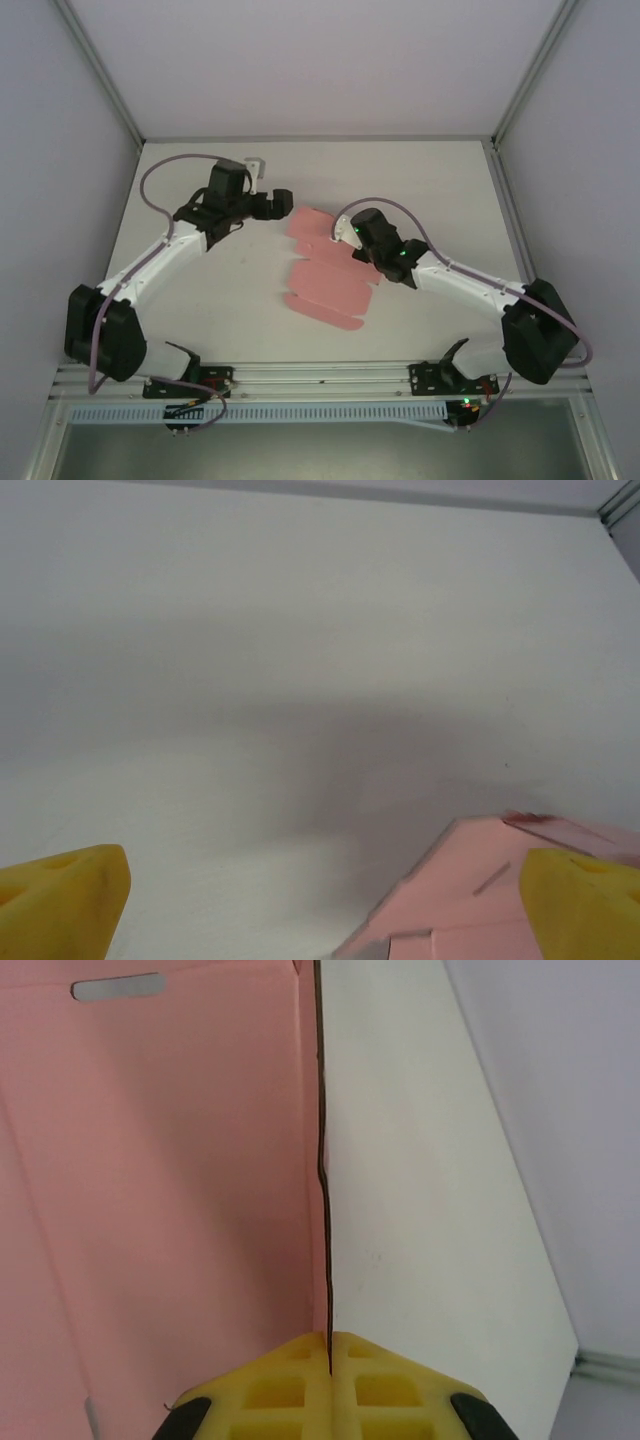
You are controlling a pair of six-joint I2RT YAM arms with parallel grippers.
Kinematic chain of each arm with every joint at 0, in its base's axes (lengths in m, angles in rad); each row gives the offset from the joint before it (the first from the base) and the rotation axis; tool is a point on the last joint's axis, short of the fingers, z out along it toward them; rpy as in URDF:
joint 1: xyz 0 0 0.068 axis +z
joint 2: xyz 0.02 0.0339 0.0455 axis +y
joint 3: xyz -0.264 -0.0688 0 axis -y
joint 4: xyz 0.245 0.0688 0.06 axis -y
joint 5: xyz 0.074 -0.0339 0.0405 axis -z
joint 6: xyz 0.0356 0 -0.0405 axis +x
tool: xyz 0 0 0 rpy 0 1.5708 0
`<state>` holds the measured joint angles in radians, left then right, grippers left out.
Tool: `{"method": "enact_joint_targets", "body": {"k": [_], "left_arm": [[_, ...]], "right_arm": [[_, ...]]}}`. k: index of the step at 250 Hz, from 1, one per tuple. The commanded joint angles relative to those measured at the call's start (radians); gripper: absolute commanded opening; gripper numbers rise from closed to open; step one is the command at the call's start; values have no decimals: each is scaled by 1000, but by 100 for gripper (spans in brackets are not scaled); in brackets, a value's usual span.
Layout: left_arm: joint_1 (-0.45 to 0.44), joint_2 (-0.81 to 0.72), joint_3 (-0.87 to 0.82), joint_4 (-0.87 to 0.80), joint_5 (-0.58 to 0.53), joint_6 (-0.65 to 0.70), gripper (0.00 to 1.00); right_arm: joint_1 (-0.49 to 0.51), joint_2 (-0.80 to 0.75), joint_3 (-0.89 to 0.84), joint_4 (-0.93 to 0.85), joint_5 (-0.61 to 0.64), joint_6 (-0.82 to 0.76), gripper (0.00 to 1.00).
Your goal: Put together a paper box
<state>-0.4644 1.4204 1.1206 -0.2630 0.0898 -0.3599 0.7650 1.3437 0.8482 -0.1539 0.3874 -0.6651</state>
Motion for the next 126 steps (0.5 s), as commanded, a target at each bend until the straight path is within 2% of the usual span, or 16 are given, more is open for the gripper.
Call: {"method": "enact_joint_targets", "body": {"k": [1, 38, 71, 126], "left_arm": [[8, 60, 78, 15, 56, 36, 100], [7, 135, 109, 36, 175, 98, 100], [-7, 152, 72, 64, 291, 182, 100], [-49, 155, 19, 93, 290, 247, 100]], "right_arm": [[15, -54, -34, 56, -127, -39, 0], [15, -69, -26, 38, -123, -18, 0], [13, -58, -26, 69, -89, 0, 0], [13, -29, 5, 48, -98, 40, 0]]}}
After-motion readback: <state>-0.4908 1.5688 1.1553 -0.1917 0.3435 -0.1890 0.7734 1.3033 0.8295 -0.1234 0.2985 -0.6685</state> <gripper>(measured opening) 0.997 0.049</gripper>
